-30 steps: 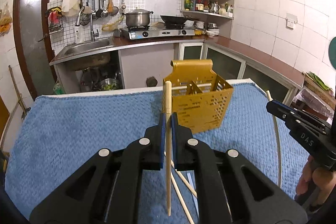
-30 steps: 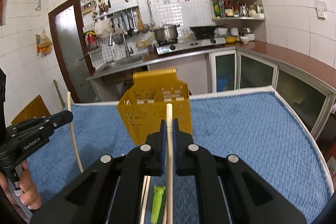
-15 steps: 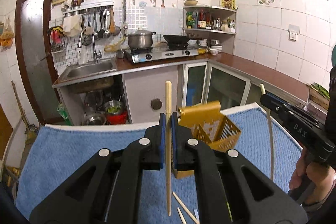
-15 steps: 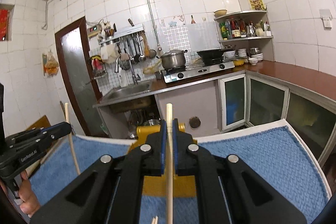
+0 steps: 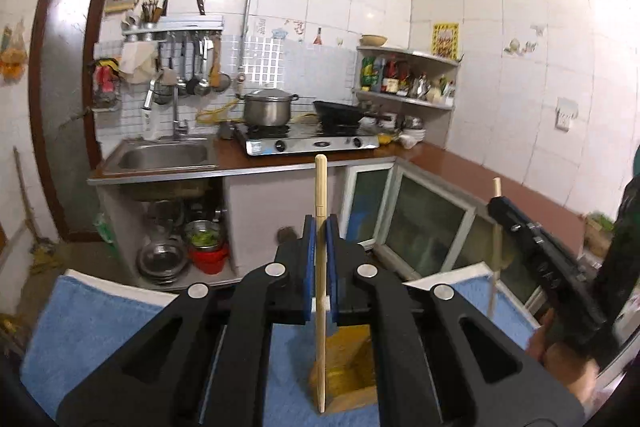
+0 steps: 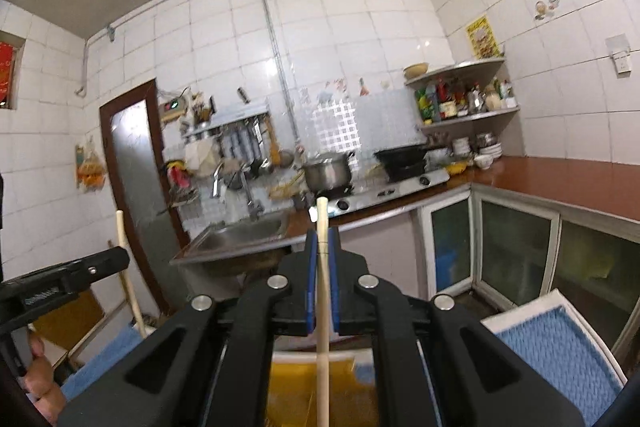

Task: Organize utensils
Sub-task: 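Lower the left tool's chopstick into the caddy while the right tool inserts its chopstick, then open both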

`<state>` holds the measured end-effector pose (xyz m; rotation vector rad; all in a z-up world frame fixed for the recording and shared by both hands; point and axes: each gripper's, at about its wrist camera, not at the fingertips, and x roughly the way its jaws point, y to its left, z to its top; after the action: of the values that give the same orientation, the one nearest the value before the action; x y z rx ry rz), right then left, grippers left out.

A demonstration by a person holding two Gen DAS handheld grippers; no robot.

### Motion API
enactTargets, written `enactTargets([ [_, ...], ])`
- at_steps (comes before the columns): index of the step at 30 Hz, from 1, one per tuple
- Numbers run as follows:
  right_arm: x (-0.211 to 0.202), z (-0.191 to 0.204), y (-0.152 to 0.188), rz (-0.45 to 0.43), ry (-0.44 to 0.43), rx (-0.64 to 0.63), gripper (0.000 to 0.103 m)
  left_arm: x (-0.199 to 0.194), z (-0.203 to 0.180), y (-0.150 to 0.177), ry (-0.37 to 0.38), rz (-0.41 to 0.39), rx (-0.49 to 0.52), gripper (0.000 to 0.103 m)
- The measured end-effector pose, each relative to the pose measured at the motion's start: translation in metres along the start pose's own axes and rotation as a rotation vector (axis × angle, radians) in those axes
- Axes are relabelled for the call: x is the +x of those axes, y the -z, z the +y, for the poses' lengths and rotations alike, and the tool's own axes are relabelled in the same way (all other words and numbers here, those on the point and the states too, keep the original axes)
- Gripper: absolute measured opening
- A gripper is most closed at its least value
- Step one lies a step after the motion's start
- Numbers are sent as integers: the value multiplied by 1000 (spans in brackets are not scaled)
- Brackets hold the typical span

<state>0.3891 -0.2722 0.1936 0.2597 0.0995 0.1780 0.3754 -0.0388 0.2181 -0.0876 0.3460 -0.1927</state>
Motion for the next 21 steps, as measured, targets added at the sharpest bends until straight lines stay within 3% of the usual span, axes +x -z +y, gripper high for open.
enactTargets([
  [4,16,-6,-1,-65,27,-4,6,19,-6,-2,36,-23,-33,4],
  [9,26,-19,3,-145,51,42,6,38,-19,11,32,-74,4,4],
  [21,34,-16,41,-132,78,-56,6,83,-19,91,-10,4,43,4],
])
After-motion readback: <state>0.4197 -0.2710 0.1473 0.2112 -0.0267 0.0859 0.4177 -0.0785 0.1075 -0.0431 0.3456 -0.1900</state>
